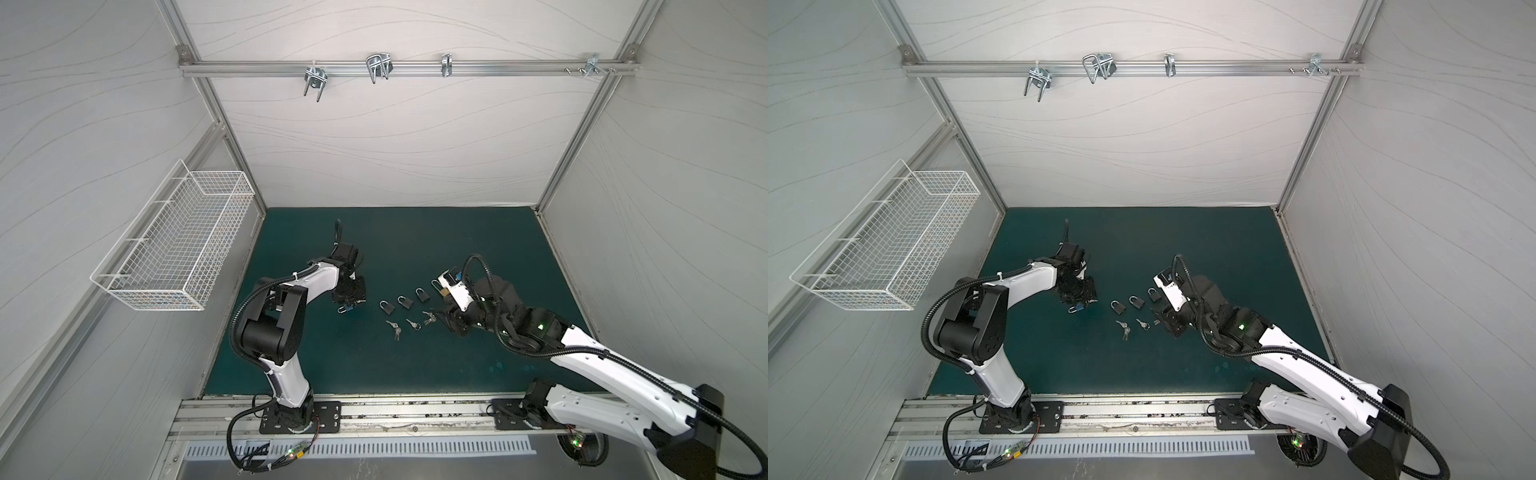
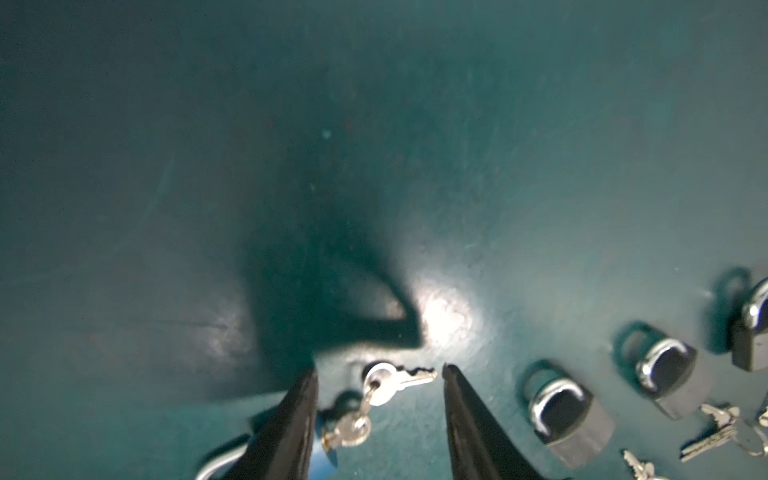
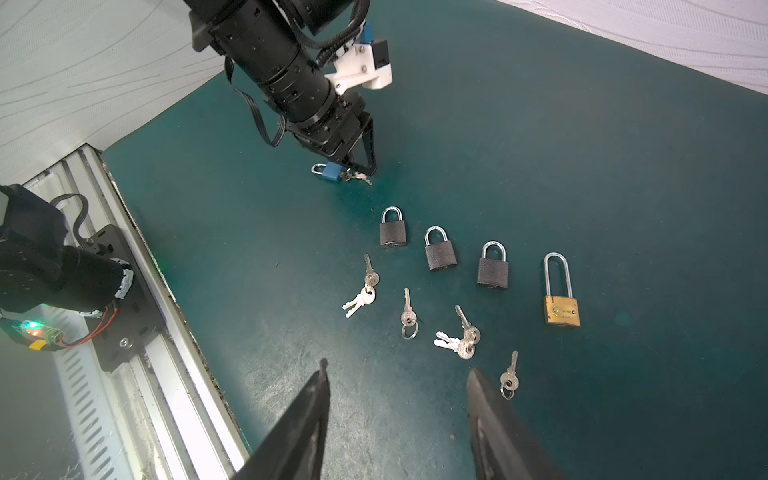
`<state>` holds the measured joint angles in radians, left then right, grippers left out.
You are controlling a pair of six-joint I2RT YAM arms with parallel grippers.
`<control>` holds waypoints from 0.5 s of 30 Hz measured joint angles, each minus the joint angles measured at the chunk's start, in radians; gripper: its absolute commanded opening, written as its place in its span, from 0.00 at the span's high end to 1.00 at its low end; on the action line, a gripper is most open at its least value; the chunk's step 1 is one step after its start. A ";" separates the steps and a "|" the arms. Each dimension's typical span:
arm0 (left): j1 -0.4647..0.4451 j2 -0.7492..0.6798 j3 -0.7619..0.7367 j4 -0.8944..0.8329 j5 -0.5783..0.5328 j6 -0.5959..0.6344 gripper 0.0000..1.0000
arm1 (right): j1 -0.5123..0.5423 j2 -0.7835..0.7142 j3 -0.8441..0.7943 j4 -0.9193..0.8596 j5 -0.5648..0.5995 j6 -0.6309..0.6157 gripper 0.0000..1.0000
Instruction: Lock with the key
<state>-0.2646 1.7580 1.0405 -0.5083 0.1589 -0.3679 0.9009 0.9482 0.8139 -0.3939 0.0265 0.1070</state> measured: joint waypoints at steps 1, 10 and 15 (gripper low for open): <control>-0.001 -0.003 -0.004 0.002 0.003 0.000 0.50 | 0.000 0.000 0.000 0.000 0.000 0.000 0.46; -0.027 -0.059 -0.071 0.013 0.018 -0.010 0.50 | -0.002 -0.002 0.000 -0.001 0.000 0.001 0.45; -0.033 -0.140 -0.132 0.011 0.031 -0.033 0.48 | -0.002 -0.002 0.000 0.000 0.000 0.002 0.45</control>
<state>-0.2977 1.6180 0.9089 -0.4973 0.1902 -0.4011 0.8989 0.9466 0.8139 -0.3939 0.0265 0.1093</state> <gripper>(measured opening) 0.510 0.548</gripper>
